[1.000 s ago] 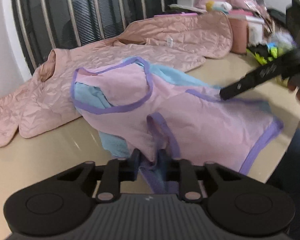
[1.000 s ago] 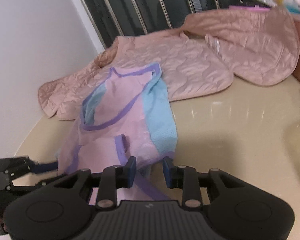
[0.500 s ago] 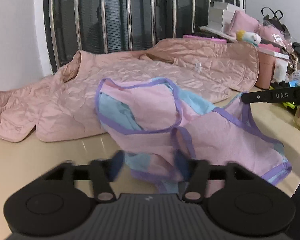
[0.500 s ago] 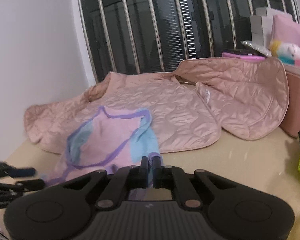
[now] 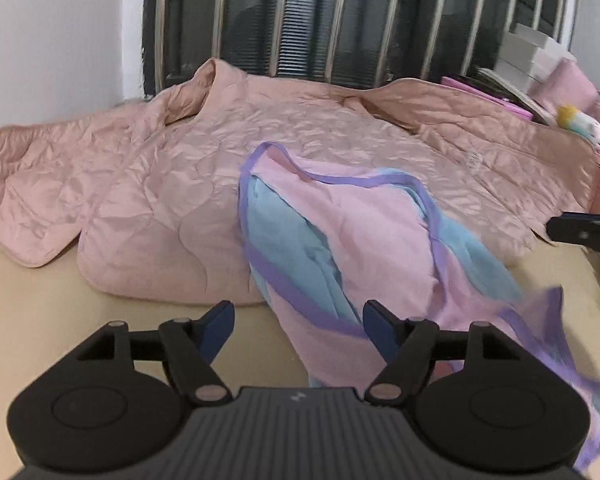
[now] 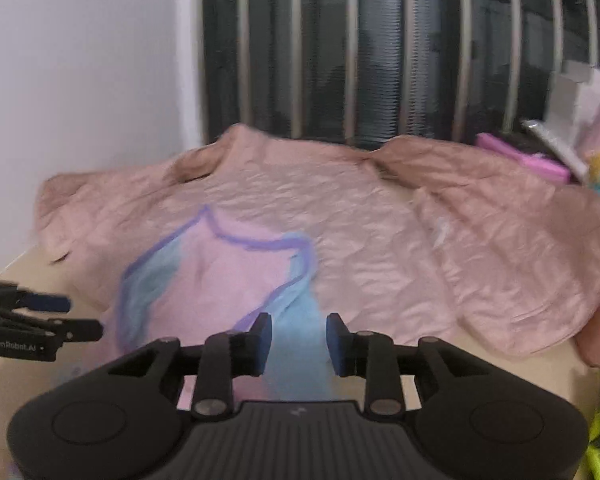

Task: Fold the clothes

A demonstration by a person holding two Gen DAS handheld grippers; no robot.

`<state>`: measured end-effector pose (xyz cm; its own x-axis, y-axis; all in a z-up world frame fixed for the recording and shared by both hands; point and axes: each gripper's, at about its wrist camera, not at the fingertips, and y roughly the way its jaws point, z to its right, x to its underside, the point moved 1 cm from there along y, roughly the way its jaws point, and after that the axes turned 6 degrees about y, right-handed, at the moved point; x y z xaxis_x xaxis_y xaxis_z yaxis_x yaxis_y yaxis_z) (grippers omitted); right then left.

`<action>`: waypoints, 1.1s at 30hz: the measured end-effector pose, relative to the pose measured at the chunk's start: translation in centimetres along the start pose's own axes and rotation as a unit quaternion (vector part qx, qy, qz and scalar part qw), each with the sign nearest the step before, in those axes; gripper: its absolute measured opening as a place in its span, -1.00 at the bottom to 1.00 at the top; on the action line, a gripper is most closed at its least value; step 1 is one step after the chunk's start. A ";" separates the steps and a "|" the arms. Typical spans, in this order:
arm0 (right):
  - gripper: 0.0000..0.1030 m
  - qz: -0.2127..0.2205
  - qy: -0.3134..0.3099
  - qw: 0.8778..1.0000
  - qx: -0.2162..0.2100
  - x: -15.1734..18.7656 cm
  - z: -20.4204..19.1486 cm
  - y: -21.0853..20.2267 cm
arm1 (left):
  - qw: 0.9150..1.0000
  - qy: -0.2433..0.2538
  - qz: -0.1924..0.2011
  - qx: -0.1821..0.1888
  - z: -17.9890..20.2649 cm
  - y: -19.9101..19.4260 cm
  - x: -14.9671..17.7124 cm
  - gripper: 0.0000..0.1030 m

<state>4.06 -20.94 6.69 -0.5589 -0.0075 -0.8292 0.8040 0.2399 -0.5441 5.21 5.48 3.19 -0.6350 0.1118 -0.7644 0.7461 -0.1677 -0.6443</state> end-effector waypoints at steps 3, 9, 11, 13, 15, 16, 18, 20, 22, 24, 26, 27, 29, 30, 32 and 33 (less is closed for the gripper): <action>-0.40 -0.037 0.003 0.998 -0.052 -0.8 -0.9 1.9 | 1.000 -0.010 -0.013 -0.007 0.0 2.0 -0.6 -0.36; -0.40 -0.112 -0.016 0.993 -0.037 -0.8 -3.4 9.4 | 0.998 -0.056 -0.009 -0.021 -1.1 2.9 -0.7 -1.00; -0.40 -0.124 -0.015 0.992 -0.023 -0.4 -3.3 10.9 | 0.997 -0.069 0.001 -0.022 -1.5 2.7 -0.9 -1.00; -0.71 -0.118 -0.010 0.993 -0.028 0.0 -3.3 11.1 | 0.997 -0.073 0.013 -0.024 -1.7 2.4 -1.3 -1.00; -0.95 -0.100 -0.009 0.995 -0.015 0.1 -3.1 10.7 | 0.996 -0.078 0.026 -0.027 -1.9 2.0 -1.7 -1.00; -0.95 -0.090 -0.004 0.996 -0.012 0.0 -2.8 10.4 | 0.996 -0.083 0.031 -0.026 -2.0 1.7 -1.9 -1.00; -0.95 -0.065 0.017 0.998 -0.020 -0.5 -1.9 9.2 | 0.994 -0.095 0.046 -0.015 -2.1 1.0 -2.5 -1.00; -0.96 -0.036 0.037 0.998 -0.029 -1.3 -1.0 8.0 | 0.993 -0.103 0.065 -0.006 -2.0 0.5 -3.3 -1.00; -0.96 -0.011 0.054 0.998 -0.040 -2.3 -0.2 7.1 | 0.992 -0.102 0.080 -0.004 -1.7 0.1 -4.4 -1.00; -0.96 0.009 0.065 0.997 -0.046 -3.4 0.4 6.3 | 0.991 -0.094 0.092 -0.007 -1.3 -0.2 -5.5 -1.00; -0.96 0.013 0.073 0.995 -0.059 -4.4 0.8 5.9 | 0.991 -0.086 0.100 -0.011 -1.1 -0.3 -6.5 -1.00; -0.96 0.012 0.078 0.995 -0.064 -4.7 1.1 5.9 | 0.991 -0.085 0.099 -0.007 -1.1 -0.1 -6.9 -1.00; -0.95 0.008 0.088 0.993 -0.073 -5.4 1.8 6.1 | 0.991 -0.093 0.095 -0.007 -1.3 0.7 -7.5 -0.99; -0.95 0.007 0.092 0.993 -0.070 -5.6 2.1 6.3 | 0.990 -0.100 0.094 -0.010 -1.5 1.2 -7.7 -0.93; -0.83 0.009 0.098 0.994 -0.042 -5.6 2.6 7.4 | 0.988 -0.121 0.089 -0.033 -2.2 2.2 -7.7 -0.58; -0.82 0.007 0.099 0.995 -0.031 -5.5 2.9 7.7 | 0.988 -0.124 0.078 -0.040 -2.4 2.4 -7.5 -0.27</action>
<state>13.95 -21.83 6.70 -0.5813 0.1858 -0.7922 0.8016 0.2982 -0.5182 12.19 6.57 7.32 -0.5340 -0.1540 -0.8314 0.8454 -0.0852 -0.5272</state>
